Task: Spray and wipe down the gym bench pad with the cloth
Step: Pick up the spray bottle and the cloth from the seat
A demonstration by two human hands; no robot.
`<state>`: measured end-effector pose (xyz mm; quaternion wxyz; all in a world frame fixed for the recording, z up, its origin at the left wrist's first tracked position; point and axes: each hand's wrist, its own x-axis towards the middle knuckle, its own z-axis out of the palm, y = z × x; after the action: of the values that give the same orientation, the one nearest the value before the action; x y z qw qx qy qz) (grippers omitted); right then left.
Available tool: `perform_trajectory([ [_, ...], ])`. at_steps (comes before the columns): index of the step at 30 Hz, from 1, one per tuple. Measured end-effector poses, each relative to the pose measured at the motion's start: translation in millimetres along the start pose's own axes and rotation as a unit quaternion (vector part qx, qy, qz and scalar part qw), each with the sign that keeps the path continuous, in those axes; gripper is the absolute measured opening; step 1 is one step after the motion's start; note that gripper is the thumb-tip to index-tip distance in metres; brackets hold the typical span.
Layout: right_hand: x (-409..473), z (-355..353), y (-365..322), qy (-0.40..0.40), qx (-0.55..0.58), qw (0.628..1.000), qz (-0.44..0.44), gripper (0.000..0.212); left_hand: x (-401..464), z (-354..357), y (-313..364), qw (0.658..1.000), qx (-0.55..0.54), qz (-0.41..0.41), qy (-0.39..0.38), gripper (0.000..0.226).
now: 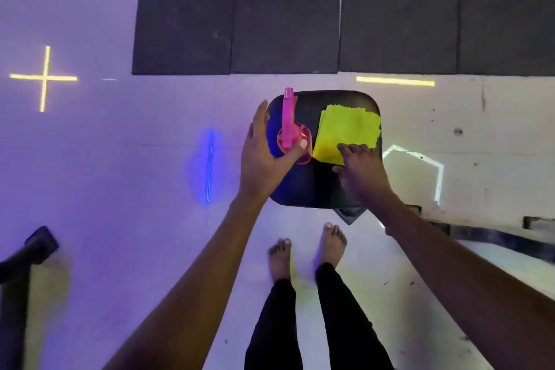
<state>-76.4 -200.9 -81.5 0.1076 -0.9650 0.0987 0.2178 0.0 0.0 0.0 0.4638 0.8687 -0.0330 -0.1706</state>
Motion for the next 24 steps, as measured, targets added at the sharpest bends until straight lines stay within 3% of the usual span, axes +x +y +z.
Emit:
perform_trajectory([
  [5, 25, 23, 2, -0.025, -0.031, 0.999, -0.027, 0.05, 27, 15, -7, 0.999, -0.031, 0.038, -0.014, 0.092],
  [8, 28, 22, 3, 0.024, -0.029, 0.999, -0.025, 0.034, 29, 22, -6, 0.998, -0.05, 0.033, 0.007, 0.072],
  [13, 27, 4, 7, 0.054, 0.047, 0.997, 0.032, 0.024, 24, 23, 8, 0.998, -0.056, 0.002, 0.019, 0.067],
  [16, 7, -14, 5, 0.063, 0.105, 0.99, 0.075, 0.02, 9, 21, 20, 0.999, -0.022, 0.024, -0.006, 0.064],
  [21, -73, -58, 2, 0.148, 0.242, 0.948, 0.146, 0.015, -31, 11, 43, 0.998, 0.018, 0.031, -0.044, 0.063],
  [24, -142, -82, 2, 0.204, 0.304, 0.912, 0.182, 0.007, -65, -4, 67, 0.993, 0.041, 0.079, -0.078, 0.063],
])
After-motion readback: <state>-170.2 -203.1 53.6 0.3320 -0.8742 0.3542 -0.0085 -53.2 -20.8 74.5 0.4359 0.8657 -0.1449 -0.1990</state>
